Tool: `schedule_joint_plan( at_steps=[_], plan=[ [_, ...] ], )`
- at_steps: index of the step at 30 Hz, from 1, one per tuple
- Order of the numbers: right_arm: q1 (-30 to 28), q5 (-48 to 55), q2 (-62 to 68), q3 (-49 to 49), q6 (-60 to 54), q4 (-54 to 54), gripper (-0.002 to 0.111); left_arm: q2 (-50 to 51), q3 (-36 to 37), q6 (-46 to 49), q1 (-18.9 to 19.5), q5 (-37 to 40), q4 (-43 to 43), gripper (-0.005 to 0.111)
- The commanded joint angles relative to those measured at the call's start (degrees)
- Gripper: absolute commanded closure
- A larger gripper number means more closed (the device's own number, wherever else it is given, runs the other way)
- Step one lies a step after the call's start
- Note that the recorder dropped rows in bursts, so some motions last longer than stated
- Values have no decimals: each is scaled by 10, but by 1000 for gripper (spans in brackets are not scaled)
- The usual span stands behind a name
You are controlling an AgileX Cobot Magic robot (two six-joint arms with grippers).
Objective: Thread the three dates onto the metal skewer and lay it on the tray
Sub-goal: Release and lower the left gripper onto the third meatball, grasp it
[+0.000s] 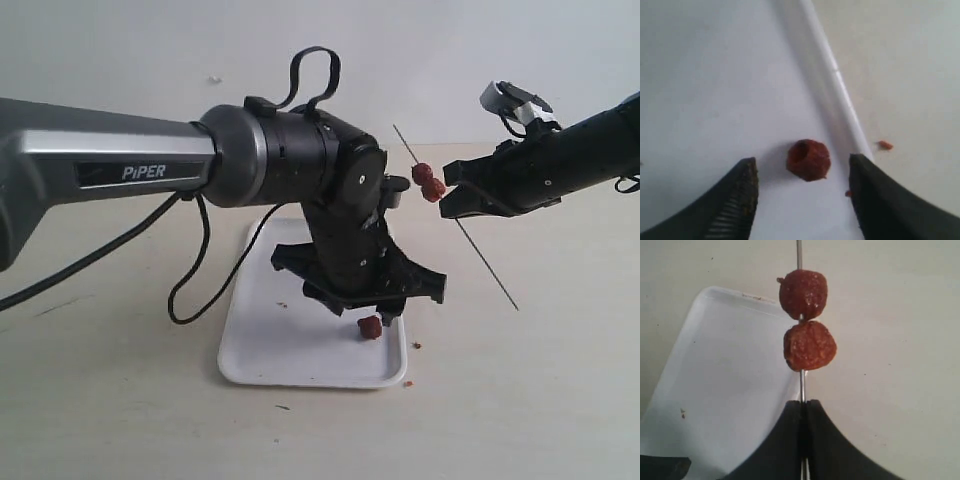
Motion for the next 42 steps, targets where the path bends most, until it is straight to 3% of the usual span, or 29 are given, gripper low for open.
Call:
schedule_joint_plan(
  at_steps=[1,6,21,26,33,42],
  plan=[
    [-2,7,-6,-2,-1,-1,108,-6,25,-60,-4,-34,19,49],
    [-2,9,-6,-2,-1,-1,108,-6,60,-133,-15,-103,22,49],
    [-2,27,2,-2,-1,1,108,14,64,-165,-15,-139,21,49],
    [-2,27,2,-2,-1,2,108,23,64,-172,-13,-136,21,52],
    [-2,27,2,-2,-2,2,108,22,63,-169,-13,-108,23,67],
    [-2,32,2,-2,-1,2,108,22,63,-159,-9,-74,23,69]
  ],
)
